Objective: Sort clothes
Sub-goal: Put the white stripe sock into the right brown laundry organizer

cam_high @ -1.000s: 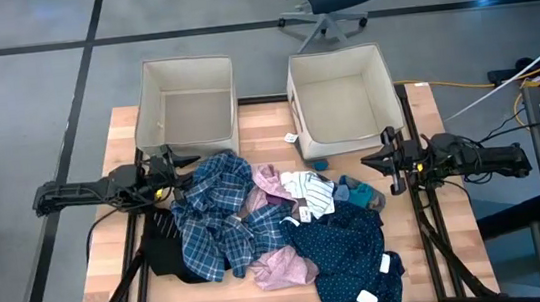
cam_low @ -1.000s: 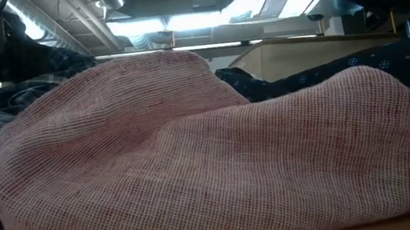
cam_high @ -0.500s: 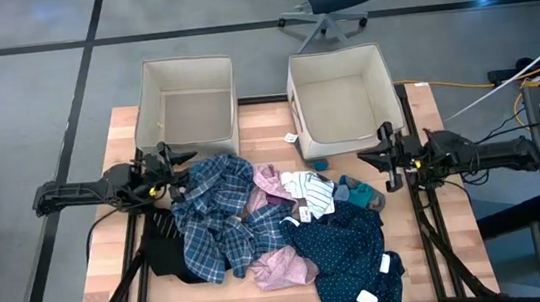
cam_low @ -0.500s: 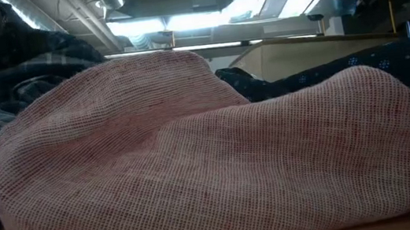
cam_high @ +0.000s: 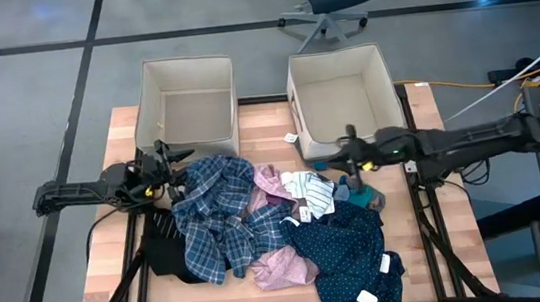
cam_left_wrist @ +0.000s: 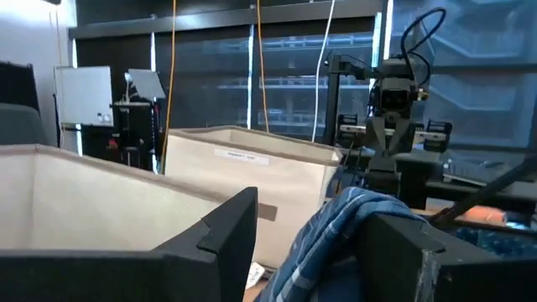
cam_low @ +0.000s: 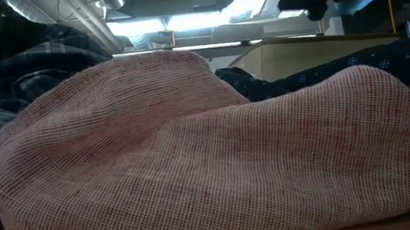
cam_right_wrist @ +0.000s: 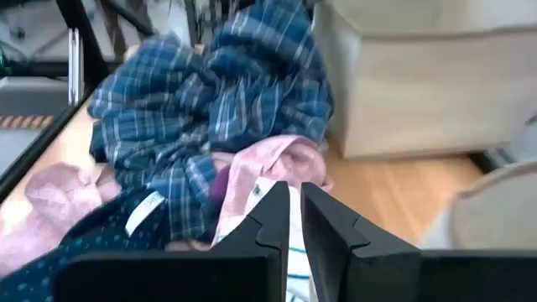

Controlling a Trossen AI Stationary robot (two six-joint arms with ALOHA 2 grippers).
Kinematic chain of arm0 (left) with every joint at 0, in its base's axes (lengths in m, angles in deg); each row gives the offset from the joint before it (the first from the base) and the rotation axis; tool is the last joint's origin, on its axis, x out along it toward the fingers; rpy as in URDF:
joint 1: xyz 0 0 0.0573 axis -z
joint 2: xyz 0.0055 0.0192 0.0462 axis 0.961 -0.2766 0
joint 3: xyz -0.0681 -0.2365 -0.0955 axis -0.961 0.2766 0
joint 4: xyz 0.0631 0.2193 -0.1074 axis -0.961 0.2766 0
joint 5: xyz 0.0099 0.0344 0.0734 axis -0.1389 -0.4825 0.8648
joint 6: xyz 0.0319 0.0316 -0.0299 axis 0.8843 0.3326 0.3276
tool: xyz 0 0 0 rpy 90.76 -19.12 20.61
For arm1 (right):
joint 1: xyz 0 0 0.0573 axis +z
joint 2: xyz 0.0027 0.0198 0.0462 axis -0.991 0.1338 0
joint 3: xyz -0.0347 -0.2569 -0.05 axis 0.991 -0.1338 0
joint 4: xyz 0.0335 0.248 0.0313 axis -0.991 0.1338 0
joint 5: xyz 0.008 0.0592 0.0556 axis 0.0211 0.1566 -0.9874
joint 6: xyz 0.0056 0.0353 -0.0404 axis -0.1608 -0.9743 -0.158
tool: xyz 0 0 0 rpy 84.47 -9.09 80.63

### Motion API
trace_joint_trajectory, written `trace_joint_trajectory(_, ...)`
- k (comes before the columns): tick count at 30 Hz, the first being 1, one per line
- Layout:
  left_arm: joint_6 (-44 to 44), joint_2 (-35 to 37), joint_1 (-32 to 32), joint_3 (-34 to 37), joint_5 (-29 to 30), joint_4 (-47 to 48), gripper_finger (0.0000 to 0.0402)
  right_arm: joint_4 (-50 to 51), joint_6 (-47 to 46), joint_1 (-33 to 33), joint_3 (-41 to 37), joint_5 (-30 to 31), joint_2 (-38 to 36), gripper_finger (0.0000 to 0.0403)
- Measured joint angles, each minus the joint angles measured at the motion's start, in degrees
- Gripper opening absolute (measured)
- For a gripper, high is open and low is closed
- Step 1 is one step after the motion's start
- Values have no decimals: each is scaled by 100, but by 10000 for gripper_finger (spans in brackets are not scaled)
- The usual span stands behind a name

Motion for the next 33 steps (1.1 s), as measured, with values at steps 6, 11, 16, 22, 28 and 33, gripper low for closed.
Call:
trace_joint_trajectory(6,-89,-2,4,2,-40,-119,172,981,-208,4,802,-501,1154,95)
trace_joint_trajectory(11,4,-2,4,0,-69,-176,172,1793,-472,37,1106,-544,1851,160)
trace_joint_trajectory(16,133,0,4,0,-79,-181,172,1917,-505,226,1106,-542,2384,212)
trace_joint_trajectory(22,124,-2,4,1,-81,-181,172,1723,-331,432,1106,-80,2869,233)
trace_joint_trajectory(28,91,-1,4,0,-81,-179,172,1712,-96,545,1106,362,3128,218)
trace_joint_trajectory(33,102,-2,4,0,-79,-179,172,1712,23,566,1106,370,3126,136)
